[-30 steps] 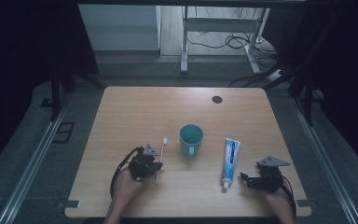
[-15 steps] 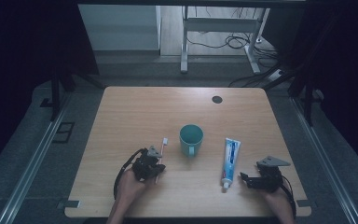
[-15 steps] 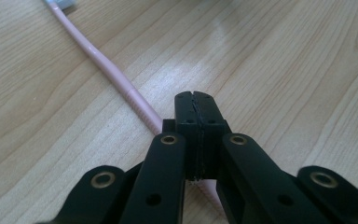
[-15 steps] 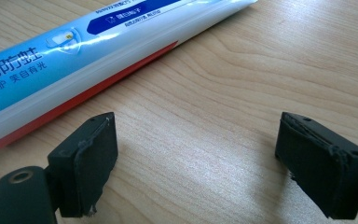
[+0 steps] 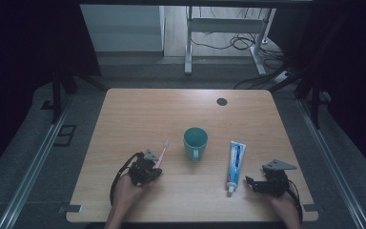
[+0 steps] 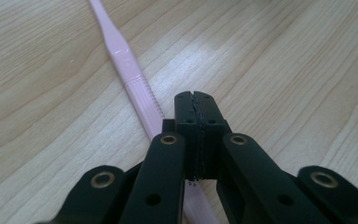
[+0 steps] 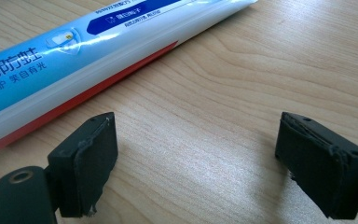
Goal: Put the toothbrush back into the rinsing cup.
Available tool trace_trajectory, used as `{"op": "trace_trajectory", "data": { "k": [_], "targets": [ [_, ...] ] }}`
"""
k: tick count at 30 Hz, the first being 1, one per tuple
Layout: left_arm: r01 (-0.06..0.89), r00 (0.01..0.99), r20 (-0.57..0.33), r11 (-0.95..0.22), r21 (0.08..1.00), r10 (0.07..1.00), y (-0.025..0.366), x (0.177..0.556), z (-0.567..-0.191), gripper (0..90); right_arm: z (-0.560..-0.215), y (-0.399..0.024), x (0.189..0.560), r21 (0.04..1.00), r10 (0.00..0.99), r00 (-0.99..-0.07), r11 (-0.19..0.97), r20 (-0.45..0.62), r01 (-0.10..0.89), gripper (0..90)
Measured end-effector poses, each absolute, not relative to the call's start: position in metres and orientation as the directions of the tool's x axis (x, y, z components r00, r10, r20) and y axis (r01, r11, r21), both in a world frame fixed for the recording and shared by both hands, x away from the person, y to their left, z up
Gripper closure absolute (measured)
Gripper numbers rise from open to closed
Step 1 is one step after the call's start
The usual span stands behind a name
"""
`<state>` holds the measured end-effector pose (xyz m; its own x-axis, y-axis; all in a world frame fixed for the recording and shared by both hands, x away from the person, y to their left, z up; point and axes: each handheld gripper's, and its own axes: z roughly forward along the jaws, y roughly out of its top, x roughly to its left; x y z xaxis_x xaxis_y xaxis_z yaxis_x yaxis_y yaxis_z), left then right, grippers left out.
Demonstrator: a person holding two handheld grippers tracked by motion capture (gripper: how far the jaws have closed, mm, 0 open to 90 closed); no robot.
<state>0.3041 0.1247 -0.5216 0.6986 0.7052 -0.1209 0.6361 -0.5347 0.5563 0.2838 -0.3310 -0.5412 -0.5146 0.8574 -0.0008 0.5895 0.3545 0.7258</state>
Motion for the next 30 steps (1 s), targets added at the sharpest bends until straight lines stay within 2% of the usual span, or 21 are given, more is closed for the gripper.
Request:
{"op": "trace_trajectory", "data": {
  "k": [17,22,30],
  "targets": [
    [0.668,0.662,-0.126,-0.505,0.547,0.739,0.147,0.306,-0.522,88.5,-0.541,-0.331,0.284,0.725,0.858,-0.513,0.353,0.001,0.591,12.9],
    [0.666,0.661,-0.121,-0.505,0.548,0.74,0.147,0.306,-0.521,85.4,-0.541,-0.331,0.284,0.725,0.858,-0.513,0.353,0.001,0.591,12.9],
    [0.667,0.651,-0.096,-0.506,0.547,0.753,0.153,0.308,-0.512,74.6,-0.541,-0.331,0.284,0.725,0.858,-0.514,0.353,0.001,0.591,12.9]
  ]
}}
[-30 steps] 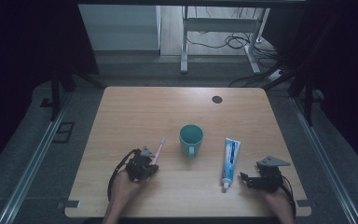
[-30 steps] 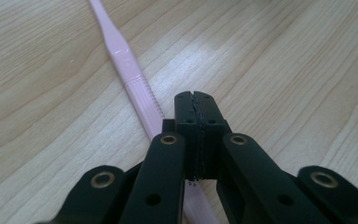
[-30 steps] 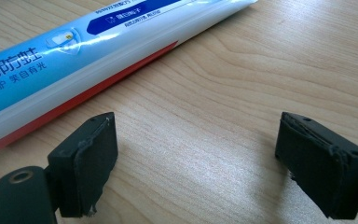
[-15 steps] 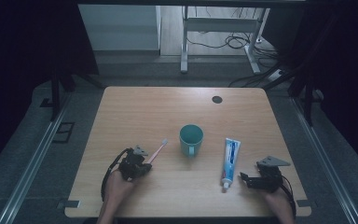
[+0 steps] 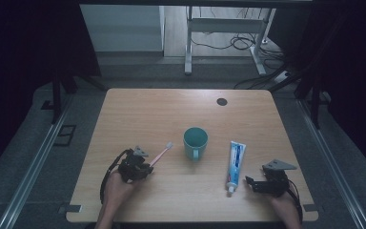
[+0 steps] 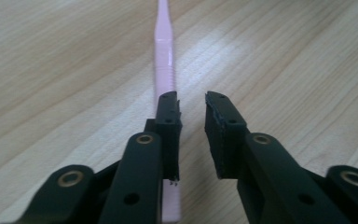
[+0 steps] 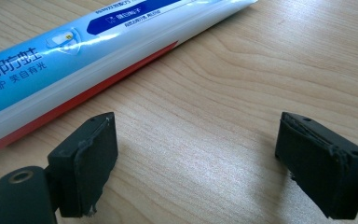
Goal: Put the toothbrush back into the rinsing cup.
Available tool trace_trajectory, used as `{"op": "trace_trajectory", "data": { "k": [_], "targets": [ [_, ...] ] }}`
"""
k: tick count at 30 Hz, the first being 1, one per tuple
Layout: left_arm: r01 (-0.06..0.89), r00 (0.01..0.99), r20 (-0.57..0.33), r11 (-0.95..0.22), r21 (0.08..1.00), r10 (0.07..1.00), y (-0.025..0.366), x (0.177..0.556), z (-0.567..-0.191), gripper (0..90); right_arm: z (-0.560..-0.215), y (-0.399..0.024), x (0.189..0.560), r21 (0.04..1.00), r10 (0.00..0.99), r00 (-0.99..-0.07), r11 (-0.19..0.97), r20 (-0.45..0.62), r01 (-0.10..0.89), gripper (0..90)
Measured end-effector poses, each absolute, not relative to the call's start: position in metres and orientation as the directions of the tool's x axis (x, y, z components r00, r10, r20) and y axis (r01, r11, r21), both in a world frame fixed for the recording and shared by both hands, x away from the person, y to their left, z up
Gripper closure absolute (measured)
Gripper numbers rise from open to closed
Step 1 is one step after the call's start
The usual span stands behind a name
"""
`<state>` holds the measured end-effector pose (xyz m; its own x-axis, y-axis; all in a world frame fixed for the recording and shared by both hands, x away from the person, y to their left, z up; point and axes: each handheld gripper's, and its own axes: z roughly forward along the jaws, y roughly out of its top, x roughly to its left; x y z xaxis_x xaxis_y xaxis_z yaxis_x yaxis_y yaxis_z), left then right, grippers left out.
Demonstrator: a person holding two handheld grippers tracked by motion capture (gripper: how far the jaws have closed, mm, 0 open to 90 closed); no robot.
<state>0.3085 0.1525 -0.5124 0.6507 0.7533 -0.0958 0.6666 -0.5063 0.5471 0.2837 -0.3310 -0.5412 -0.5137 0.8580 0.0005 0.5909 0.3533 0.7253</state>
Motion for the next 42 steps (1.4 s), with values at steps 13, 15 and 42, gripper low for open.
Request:
{"op": "trace_trajectory", "data": {
  "k": [13,15,42],
  "targets": [
    [0.693,0.645,-0.074,-0.54,0.477,0.761,0.15,0.324,-0.508,65.6,-0.541,-0.331,0.284,0.725,0.858,-0.514,0.353,0.0,0.591,12.9],
    [0.699,0.644,-0.071,-0.548,0.459,0.762,0.149,0.328,-0.507,65.2,-0.541,-0.331,0.284,0.725,0.858,-0.514,0.354,0.0,0.591,12.9],
    [0.743,0.658,-0.06,-0.633,0.218,0.751,0.109,0.376,-0.5,66.8,-0.541,-0.331,0.284,0.726,0.858,-0.513,0.353,0.0,0.59,12.9]
  ]
}}
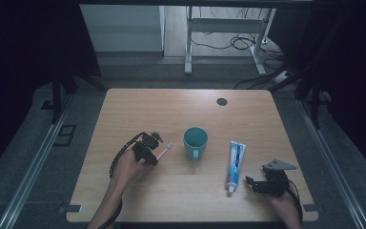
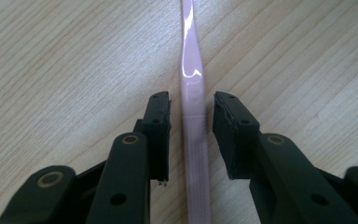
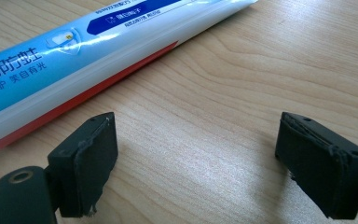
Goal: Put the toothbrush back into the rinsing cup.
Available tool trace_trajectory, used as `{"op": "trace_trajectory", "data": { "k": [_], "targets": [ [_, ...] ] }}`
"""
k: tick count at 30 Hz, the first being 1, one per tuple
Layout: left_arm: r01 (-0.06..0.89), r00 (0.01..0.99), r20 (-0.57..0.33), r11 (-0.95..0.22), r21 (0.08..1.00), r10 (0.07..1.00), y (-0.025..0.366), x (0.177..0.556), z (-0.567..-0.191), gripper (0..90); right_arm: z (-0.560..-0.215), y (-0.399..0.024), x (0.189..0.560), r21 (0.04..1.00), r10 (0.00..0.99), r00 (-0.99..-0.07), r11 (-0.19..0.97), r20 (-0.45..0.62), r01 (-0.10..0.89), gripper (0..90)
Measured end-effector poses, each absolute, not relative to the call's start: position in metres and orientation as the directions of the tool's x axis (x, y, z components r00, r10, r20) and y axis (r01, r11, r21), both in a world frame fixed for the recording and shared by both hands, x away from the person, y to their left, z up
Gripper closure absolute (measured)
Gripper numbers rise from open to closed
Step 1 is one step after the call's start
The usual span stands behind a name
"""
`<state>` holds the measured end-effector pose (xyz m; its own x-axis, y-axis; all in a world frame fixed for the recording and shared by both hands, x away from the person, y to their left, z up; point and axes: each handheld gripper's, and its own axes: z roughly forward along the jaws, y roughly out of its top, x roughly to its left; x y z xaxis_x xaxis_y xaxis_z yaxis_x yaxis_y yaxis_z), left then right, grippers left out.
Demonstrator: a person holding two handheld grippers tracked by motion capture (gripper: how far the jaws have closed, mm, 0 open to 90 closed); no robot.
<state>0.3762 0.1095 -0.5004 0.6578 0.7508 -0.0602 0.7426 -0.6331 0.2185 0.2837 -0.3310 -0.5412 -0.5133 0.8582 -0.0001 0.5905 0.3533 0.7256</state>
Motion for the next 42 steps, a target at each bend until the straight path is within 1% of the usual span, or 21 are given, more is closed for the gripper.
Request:
{"op": "trace_trajectory", "data": {
  "k": [3,4,13,17,18,19,26,31,38,42],
  "targets": [
    [0.744,0.658,-0.057,-0.637,0.204,0.751,0.107,0.379,-0.501,67.3,-0.541,-0.331,0.284,0.725,0.858,-0.513,0.354,0.0,0.591,12.9],
    [0.744,0.661,-0.055,-0.643,0.181,0.749,0.104,0.382,-0.502,67.6,-0.541,-0.331,0.284,0.725,0.858,-0.513,0.354,0.0,0.59,12.9],
    [0.752,0.655,-0.041,-0.645,0.14,0.755,0.098,0.389,-0.501,70.2,-0.541,-0.331,0.284,0.725,0.858,-0.513,0.354,-0.001,0.591,12.9],
    [0.758,0.649,-0.045,-0.642,0.114,0.759,0.095,0.393,-0.501,72.5,-0.541,-0.331,0.284,0.725,0.858,-0.513,0.354,-0.001,0.591,13.0],
    [0.76,0.648,-0.045,-0.643,0.092,0.76,0.093,0.395,-0.5,75.1,-0.541,-0.331,0.284,0.725,0.858,-0.513,0.354,0.0,0.591,12.9],
    [0.76,0.648,-0.045,-0.643,0.092,0.76,0.093,0.395,-0.5,76.4,-0.541,-0.331,0.284,0.725,0.858,-0.513,0.354,0.0,0.591,12.9],
    [0.771,0.637,-0.045,-0.636,0.036,0.77,0.089,0.401,-0.5,78.6,-0.541,-0.331,0.284,0.725,0.858,-0.513,0.353,0.0,0.591,12.9],
    [0.765,0.644,-0.045,-0.643,0.035,0.764,0.088,0.401,-0.5,79.0,-0.541,-0.331,0.284,0.725,0.858,-0.513,0.353,0.0,0.591,12.9],
    [0.762,0.648,-0.063,-0.644,0.073,0.759,0.087,0.399,-0.491,79.1,-0.541,-0.331,0.284,0.725,0.858,-0.513,0.353,0.0,0.591,12.9],
    [0.755,0.655,-0.065,-0.651,0.079,0.753,0.087,0.398,-0.485,79.1,-0.541,-0.331,0.284,0.725,0.858,-0.513,0.353,0.0,0.591,12.9]
  ]
}}
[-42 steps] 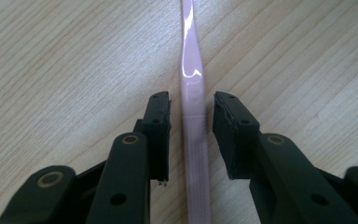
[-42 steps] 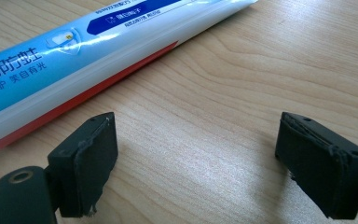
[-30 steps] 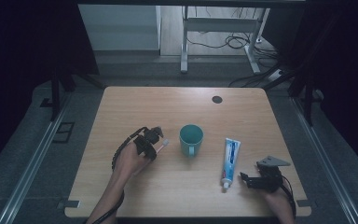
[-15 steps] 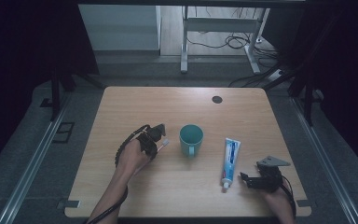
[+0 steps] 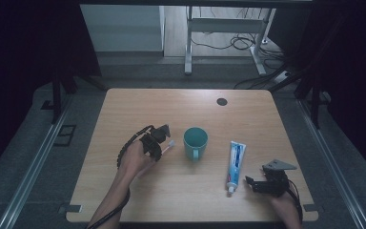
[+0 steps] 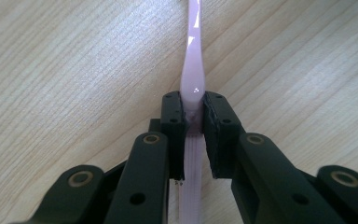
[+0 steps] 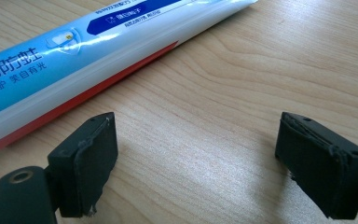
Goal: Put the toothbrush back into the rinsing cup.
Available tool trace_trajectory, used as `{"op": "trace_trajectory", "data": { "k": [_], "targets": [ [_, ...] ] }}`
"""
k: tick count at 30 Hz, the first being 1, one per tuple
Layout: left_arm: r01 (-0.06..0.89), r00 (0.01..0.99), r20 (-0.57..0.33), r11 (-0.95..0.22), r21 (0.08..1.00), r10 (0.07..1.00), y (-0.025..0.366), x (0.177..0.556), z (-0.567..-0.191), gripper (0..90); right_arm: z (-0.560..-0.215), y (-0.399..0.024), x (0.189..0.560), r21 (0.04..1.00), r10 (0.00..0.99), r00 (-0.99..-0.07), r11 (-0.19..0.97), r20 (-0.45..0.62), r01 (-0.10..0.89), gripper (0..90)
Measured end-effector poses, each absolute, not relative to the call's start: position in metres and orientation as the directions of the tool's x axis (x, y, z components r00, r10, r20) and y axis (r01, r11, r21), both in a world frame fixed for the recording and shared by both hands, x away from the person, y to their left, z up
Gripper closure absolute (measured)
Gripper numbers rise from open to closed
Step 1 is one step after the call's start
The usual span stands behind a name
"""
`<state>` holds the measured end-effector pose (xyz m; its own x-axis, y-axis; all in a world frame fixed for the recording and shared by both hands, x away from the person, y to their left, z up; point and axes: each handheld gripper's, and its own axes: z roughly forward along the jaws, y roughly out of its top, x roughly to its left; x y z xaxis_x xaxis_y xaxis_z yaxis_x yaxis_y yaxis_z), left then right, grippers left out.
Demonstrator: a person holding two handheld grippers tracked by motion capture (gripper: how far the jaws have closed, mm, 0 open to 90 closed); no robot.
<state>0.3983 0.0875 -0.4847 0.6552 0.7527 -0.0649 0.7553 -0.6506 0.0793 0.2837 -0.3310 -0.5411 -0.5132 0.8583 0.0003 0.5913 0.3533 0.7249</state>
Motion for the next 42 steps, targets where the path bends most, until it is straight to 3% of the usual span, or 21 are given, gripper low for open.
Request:
{"op": "trace_trajectory", "data": {
  "k": [42],
  "targets": [
    [0.665,0.721,-0.107,-0.642,0.381,0.684,0.075,0.394,-0.413,79.1,-0.541,-0.331,0.284,0.726,0.858,-0.513,0.353,0.0,0.591,12.9]
  ]
}}
